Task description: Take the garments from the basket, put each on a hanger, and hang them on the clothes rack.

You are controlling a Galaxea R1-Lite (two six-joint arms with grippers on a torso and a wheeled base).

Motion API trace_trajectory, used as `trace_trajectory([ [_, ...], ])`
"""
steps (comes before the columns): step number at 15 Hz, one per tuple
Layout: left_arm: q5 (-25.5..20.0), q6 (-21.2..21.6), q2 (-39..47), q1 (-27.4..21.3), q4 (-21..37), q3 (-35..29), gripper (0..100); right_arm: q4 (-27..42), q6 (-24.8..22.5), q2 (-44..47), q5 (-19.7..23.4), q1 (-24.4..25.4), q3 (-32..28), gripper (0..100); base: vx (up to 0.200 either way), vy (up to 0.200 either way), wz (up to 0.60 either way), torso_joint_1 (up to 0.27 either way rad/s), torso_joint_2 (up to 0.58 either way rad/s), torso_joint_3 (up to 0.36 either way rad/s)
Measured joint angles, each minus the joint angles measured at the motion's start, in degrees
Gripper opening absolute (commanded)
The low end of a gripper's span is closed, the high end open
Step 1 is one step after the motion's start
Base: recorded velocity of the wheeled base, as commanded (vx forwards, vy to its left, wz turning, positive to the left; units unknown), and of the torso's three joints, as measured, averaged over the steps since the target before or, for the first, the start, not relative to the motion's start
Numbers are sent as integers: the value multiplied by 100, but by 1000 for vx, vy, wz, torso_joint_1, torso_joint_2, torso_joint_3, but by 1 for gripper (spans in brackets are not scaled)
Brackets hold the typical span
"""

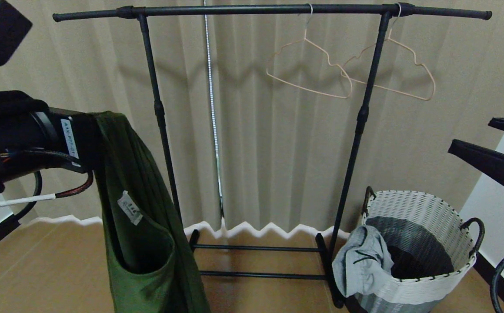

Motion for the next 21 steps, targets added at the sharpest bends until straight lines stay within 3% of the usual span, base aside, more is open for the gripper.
trace_trajectory([
  [2, -178, 72, -190, 193, -386, 432, 0, -277, -77, 17, -94, -325, 232, 100, 0, 0, 0, 0, 0, 0],
  [5, -321, 79, -510, 328, -438, 777, 0, -630, -257, 35, -112, -627, 551, 100, 0, 0, 0, 0, 0, 0],
  [11, -328, 61, -1122, 549, -617, 1548, 0, -1991, -351, 44, -118, -739, 1456, 100, 0, 0, 0, 0, 0, 0],
  [16, -389, 55, -1226, 1204, -624, 1703, 0, -2053, -356, 15, -386, -764, 1626, 100, 0, 0, 0, 0, 0, 0],
  [21, -1185, 72, -1047, 1559, -633, 1625, 0, -2026, -378, 13, -428, -935, 1571, 100, 0, 0, 0, 0, 0, 0],
])
